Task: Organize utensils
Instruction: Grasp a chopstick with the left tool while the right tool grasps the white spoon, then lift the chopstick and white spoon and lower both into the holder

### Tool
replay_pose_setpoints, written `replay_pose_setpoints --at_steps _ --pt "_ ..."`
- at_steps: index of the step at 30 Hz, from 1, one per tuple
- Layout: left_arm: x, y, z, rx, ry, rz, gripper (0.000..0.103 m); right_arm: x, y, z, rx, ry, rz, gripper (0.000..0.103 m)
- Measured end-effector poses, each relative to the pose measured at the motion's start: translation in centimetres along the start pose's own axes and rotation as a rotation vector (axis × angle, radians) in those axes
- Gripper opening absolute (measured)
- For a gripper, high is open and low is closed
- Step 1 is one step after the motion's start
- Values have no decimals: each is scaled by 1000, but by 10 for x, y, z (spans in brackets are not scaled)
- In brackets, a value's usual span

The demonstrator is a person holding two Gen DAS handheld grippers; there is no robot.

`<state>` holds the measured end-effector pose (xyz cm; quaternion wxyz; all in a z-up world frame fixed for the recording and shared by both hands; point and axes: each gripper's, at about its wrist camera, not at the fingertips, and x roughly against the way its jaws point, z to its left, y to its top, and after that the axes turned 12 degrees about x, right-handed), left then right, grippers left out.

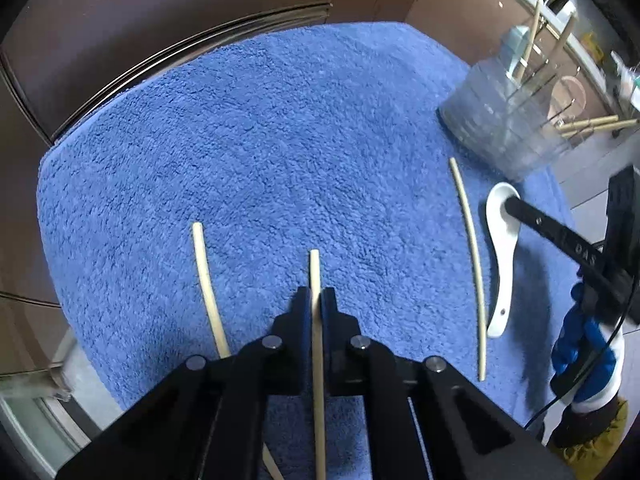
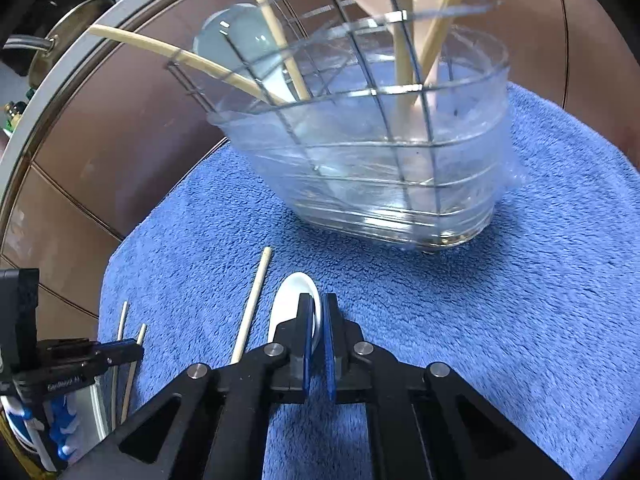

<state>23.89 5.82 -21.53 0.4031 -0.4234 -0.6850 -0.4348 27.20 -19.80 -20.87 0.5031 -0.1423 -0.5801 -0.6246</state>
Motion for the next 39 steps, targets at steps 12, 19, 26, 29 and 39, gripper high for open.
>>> replay_pose_setpoints --at_steps 12,19,26,29,39 --pt "91 -39 -19 -114 -145 -323 4 87 -22 43 92 -118 -133 6" --pt "138 -64 -20 -150 -205 -412 4 140 -40 68 119 -164 -205 6" --pt "164 -88 -20 -155 -244 -453 4 181 -51 93 145 -201 -265 6" --pt "178 -97 -19 -155 -269 -474 4 195 -57 104 158 -223 -287 6" --pt "230 -121 -20 -163 -350 -561 4 247 -70 140 198 -278 -371 6"
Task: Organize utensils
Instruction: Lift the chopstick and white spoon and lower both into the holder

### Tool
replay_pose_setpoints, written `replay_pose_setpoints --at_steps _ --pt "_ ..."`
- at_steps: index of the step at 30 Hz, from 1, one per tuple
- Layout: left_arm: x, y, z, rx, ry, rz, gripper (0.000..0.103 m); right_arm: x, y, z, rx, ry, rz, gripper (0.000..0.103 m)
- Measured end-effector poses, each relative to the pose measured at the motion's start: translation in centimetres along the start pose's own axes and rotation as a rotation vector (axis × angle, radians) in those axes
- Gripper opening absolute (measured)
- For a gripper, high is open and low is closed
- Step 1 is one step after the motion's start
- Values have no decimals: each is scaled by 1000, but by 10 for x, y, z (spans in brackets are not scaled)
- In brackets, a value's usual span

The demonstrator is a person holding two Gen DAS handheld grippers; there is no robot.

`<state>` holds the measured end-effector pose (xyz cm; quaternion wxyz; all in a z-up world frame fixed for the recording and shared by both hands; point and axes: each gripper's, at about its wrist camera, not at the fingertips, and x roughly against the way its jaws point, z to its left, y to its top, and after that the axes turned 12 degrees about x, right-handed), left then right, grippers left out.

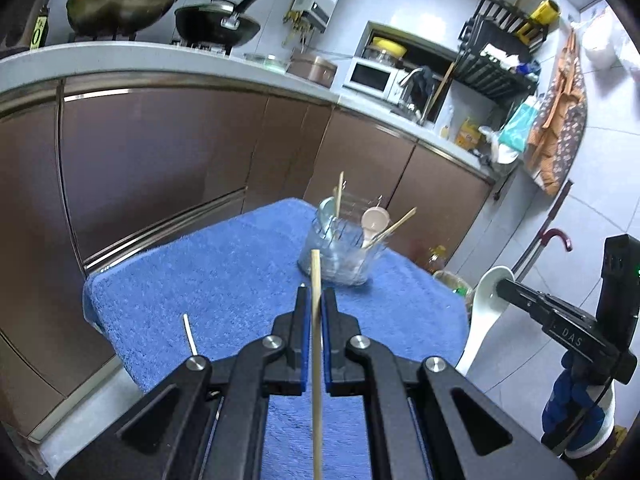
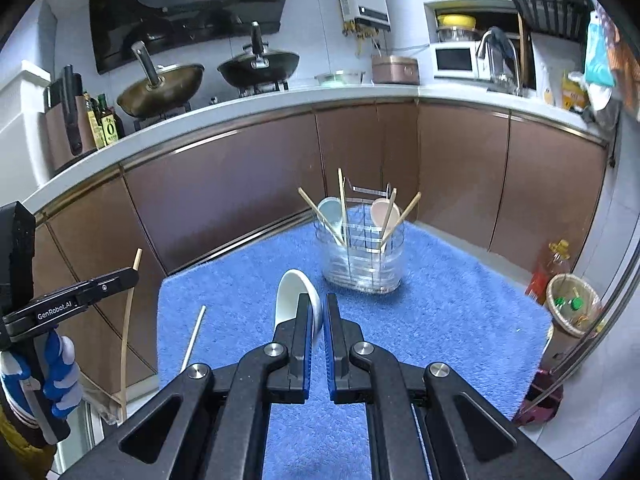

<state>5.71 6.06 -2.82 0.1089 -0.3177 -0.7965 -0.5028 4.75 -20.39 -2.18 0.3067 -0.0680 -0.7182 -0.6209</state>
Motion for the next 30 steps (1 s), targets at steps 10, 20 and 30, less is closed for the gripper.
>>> replay_pose_setpoints --at_steps 10,20,30 --pt "23 23 -25 5 -61 -90 4 39 32 15 49 -52 -106 6" --pt "-7 81 -71 2 -127 -203 4 16 67 1 81 -136 -159 6" --pt "-108 146 -107 56 -116 -324 4 -48 109 -46 77 -204 -223 6"
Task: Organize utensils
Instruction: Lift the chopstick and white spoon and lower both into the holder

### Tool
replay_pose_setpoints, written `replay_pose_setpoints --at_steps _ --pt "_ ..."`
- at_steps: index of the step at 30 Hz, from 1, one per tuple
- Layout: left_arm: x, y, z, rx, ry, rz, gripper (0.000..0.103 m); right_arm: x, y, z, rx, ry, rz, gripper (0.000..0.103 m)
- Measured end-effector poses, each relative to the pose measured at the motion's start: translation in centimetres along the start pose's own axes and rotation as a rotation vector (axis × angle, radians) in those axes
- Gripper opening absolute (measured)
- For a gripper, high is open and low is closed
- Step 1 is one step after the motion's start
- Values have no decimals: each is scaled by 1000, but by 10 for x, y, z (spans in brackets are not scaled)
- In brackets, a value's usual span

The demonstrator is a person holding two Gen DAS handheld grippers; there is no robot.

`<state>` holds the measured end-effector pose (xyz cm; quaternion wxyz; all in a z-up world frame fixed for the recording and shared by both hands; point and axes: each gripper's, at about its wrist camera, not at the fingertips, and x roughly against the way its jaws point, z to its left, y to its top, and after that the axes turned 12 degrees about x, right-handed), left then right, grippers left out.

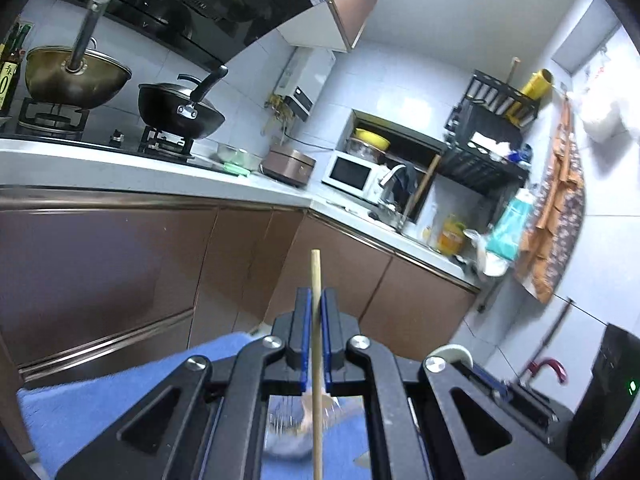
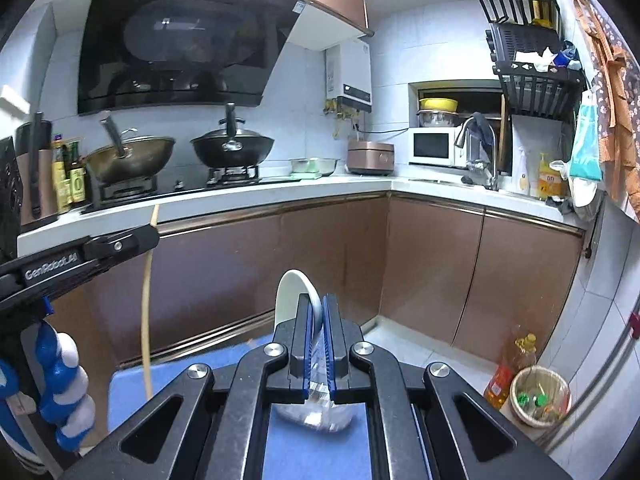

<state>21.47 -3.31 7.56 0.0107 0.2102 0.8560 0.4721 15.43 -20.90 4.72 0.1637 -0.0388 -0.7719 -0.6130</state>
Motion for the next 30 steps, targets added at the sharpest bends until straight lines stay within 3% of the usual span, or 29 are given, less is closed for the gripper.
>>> replay_pose_setpoints --at_steps 7,12,16,21,23,26,30 --pt "-89 -13 9 12 92 -87 4 -71 -14 -18 6 -27 17 6" --pt "-128 -38 20 1 161 -134 4 -102 -32 -19 18 -36 35 6" --pt "-150 -58 35 7 183 -124 4 -121 -46 -17 19 -28 49 6" --pt "-161 -75 47 -24 213 -89 6 -140 -67 -12 15 -19 89 10" --pt "-160 -77 47 -39 209 -74 13 -140 -73 -14 -2 -12 99 12" --pt "-154 -79 49 -40 199 -51 19 -134 -75 -18 -16 -5 96 17" --pt "-136 -77 45 -67 199 -27 20 -116 -70 -20 -28 -11 79 22"
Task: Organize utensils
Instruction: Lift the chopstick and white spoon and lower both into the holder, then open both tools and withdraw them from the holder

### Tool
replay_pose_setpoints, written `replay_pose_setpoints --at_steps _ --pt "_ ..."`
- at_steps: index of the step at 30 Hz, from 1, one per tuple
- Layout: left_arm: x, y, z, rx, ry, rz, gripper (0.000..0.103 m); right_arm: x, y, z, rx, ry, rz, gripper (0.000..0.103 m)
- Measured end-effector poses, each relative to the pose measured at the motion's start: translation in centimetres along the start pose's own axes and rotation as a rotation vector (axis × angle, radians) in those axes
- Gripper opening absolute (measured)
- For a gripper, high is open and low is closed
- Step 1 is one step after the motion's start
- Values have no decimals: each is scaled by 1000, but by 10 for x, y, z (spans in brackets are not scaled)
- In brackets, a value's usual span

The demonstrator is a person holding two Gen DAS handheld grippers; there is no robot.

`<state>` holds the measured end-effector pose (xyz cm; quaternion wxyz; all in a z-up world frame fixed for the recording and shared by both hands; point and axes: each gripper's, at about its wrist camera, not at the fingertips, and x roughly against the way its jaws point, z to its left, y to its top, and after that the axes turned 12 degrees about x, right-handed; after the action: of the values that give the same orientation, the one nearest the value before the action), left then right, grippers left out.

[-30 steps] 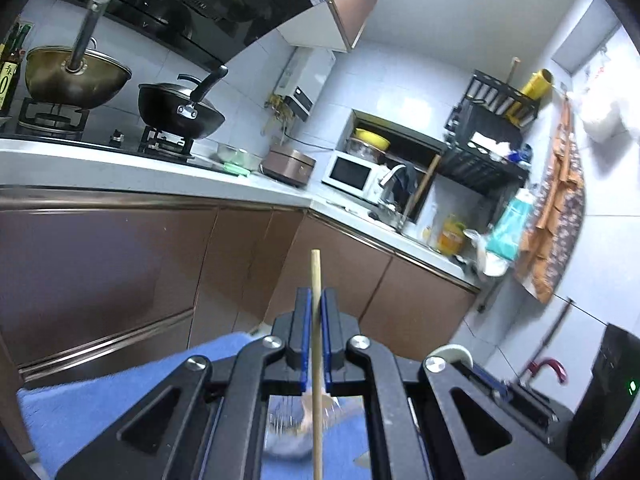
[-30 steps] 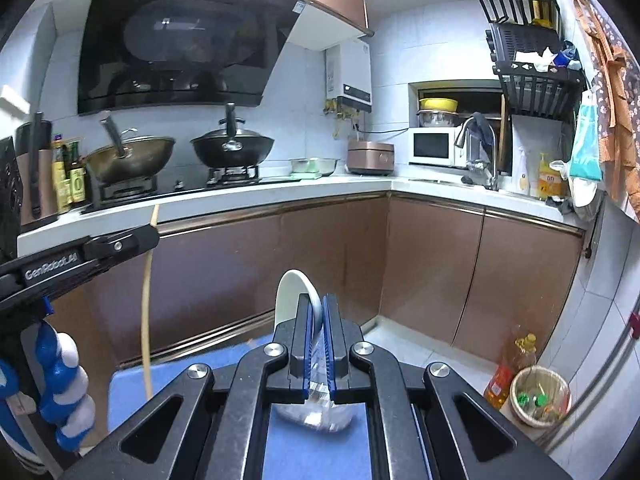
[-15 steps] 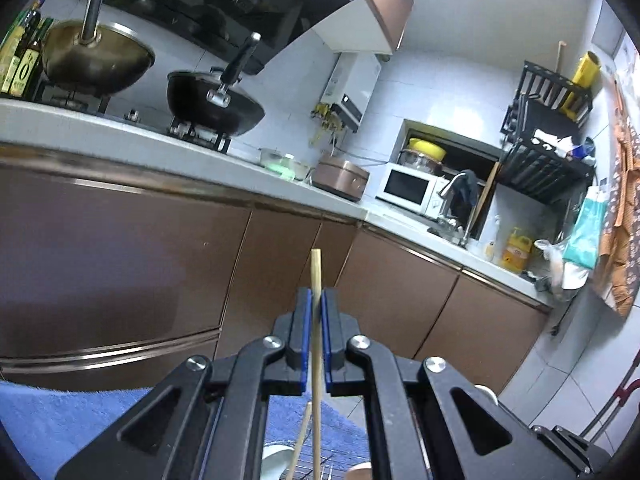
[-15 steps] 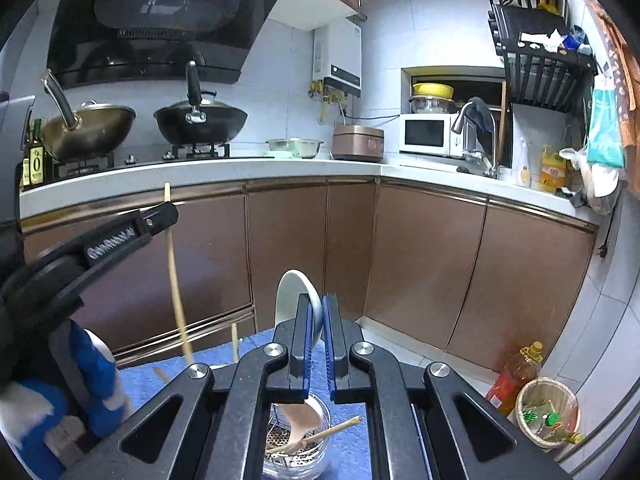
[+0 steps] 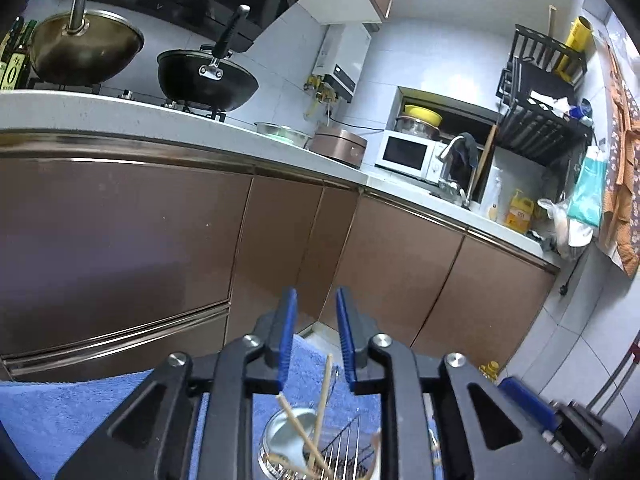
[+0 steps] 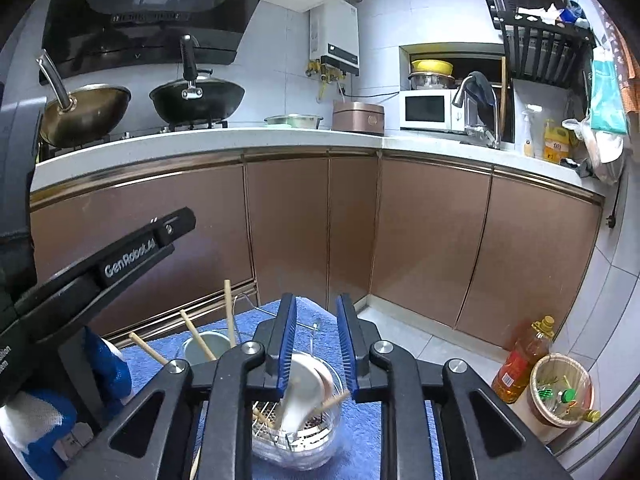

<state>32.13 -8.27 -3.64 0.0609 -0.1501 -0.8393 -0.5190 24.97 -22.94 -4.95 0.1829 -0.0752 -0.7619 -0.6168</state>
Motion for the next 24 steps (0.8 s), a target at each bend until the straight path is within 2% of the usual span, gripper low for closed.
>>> replay_pose_setpoints --at_steps 6,8,10,16,19,24 --pt "46 5 -8 -74 -19 27 20 43 7 -8 -43 -19 -37 37" --pt "70 4 -12 -99 -19 16 26 61 9 -9 -56 -24 -51 41" --pt "93 4 -13 -104 -43 16 28 83 10 -9 -70 -31 -61 47" --pt "159 1 -20 -172 -13 28 29 136 4 -6 -122 -35 -61 54" --pt "186 -1 -20 -197 -2 15 46 160 2 -2 -138 -39 -55 56" --pt "227 -6 -22 -247 1 -9 50 195 -3 10 -126 -51 -50 58"
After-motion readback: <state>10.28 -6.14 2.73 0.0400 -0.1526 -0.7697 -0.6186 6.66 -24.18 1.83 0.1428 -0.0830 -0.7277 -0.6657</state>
